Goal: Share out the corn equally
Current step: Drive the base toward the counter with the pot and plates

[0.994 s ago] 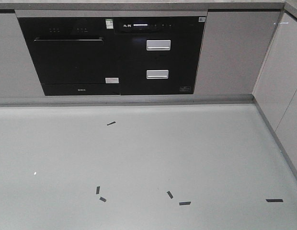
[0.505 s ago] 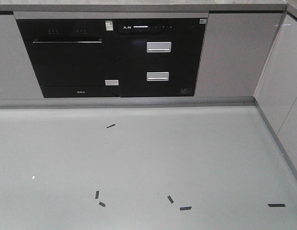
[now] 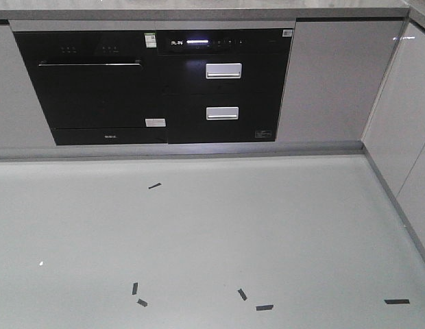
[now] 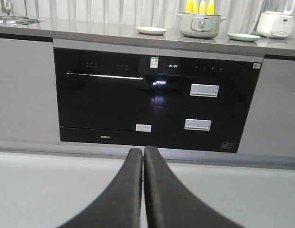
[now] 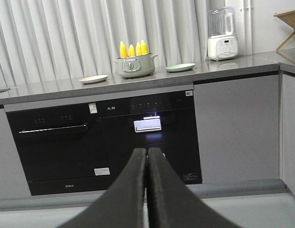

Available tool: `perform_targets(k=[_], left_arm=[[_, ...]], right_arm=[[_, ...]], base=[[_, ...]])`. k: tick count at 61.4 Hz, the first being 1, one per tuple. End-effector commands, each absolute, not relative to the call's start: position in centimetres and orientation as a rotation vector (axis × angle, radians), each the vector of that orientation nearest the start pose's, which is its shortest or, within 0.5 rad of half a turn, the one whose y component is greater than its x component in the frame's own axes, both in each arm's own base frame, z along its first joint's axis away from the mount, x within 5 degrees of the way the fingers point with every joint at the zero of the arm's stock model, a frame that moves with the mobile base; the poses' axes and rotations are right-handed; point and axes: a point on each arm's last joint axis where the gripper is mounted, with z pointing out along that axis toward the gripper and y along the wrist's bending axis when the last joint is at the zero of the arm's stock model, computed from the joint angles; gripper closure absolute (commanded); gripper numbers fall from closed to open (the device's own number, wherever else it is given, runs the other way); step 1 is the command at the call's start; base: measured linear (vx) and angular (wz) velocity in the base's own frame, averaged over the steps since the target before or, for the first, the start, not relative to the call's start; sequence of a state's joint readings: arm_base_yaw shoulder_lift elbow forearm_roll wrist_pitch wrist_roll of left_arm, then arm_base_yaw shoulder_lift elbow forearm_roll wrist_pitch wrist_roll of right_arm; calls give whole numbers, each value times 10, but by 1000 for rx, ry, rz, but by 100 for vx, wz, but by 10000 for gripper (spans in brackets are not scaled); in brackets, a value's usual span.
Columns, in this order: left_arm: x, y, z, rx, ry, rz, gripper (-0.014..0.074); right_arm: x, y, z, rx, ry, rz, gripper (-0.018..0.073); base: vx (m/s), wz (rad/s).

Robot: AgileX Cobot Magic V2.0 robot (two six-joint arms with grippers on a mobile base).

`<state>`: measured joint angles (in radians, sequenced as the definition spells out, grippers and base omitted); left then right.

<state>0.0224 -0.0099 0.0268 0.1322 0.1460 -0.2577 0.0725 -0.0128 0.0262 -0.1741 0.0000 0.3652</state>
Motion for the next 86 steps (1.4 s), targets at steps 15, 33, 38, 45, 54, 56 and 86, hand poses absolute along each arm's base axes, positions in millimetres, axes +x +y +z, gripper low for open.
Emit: perform_targets(k=[15,33,38,45,54,56,86], left_arm=[[56,2,199,-125,1547,-88,603],[56,2,199,-125,1547,-88,603],[56,2,199,-125,1547,-88,603],[56,2,199,-125,1547,-88,603],[56,2,199,-125,1547,-88,603],[56,2,199,-125,1547,-88,603],[56,2,199,-125,1547,-88,603]], right_arm=[[56,5,208,60,1438,202,561],[56,5,208,60,1438,202,561],[56,5,208,60,1438,202,561],[56,5,208,60,1438,202,561],[56,5,208,60,1438,202,561],[56,5,208,60,1438,202,561],[56,5,208,60,1438,202,561]], base=[[5,7],[4,5],[5,2],[6,6],[7,9],[8,10],[9,6]])
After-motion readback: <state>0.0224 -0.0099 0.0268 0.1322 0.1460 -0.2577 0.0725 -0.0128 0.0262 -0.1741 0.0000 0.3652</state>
